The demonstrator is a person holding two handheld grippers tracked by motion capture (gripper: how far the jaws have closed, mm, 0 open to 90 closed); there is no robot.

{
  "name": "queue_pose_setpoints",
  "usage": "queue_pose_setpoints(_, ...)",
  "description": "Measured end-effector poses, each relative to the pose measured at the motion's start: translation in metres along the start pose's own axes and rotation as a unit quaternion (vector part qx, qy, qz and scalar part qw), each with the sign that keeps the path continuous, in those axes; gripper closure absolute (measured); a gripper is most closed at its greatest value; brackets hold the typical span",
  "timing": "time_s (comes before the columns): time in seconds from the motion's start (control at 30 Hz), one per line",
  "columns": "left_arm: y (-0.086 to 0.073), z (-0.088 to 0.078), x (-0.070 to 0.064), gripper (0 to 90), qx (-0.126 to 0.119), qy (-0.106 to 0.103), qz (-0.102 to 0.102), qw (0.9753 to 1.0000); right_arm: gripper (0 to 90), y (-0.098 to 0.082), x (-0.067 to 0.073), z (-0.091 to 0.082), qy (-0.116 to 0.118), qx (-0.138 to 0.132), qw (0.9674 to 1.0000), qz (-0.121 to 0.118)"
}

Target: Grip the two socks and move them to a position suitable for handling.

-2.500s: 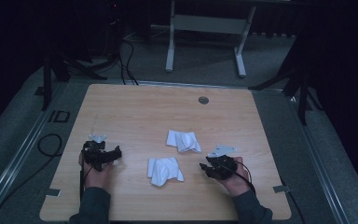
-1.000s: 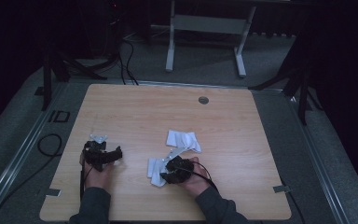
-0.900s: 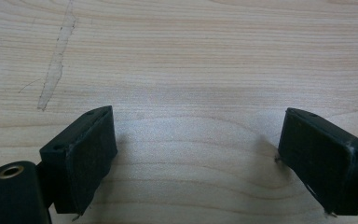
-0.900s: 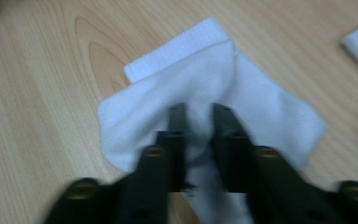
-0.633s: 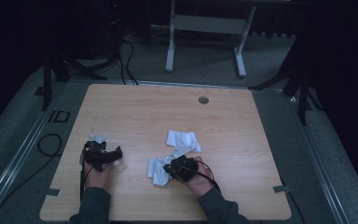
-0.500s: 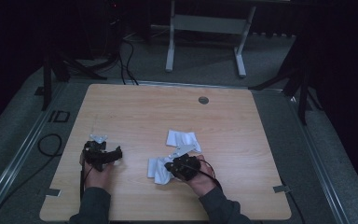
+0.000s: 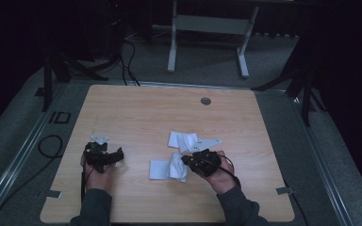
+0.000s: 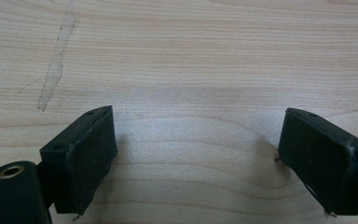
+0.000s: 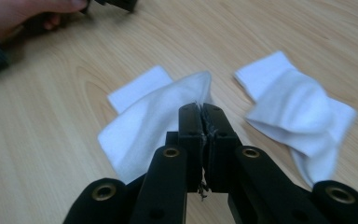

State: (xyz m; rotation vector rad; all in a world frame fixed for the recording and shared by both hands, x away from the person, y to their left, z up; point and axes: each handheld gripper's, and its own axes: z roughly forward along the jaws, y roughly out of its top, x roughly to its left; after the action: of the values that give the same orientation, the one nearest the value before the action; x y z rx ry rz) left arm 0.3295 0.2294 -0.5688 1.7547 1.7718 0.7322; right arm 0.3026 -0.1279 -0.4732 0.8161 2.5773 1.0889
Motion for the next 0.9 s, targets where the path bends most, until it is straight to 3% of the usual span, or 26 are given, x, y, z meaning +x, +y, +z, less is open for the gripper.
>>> queue_pose_setpoints(0.3, 0.0, 0.0, 0.0, 11.2, 0.0, 0.0, 0.0, 1.0, 86.9, -0.013, -0.021, -0.015, -0.022, 0.011, 0.9996, 0.013)
queue_pose_setpoints(0.7, 0.0, 0.0, 0.0, 11.3, 0.0, 0.0, 0.0, 1.0, 86.8, -0.026, -0.033, -0.033, -0.037, 0.012, 0.999, 0.021)
queue_pose_setpoints(0.9, 0.0, 0.0, 0.0, 11.3, 0.0, 0.0, 0.0, 1.0, 86.9, -0.035, -0.045, -0.034, -0.055, 0.027, 0.9976, 0.032)
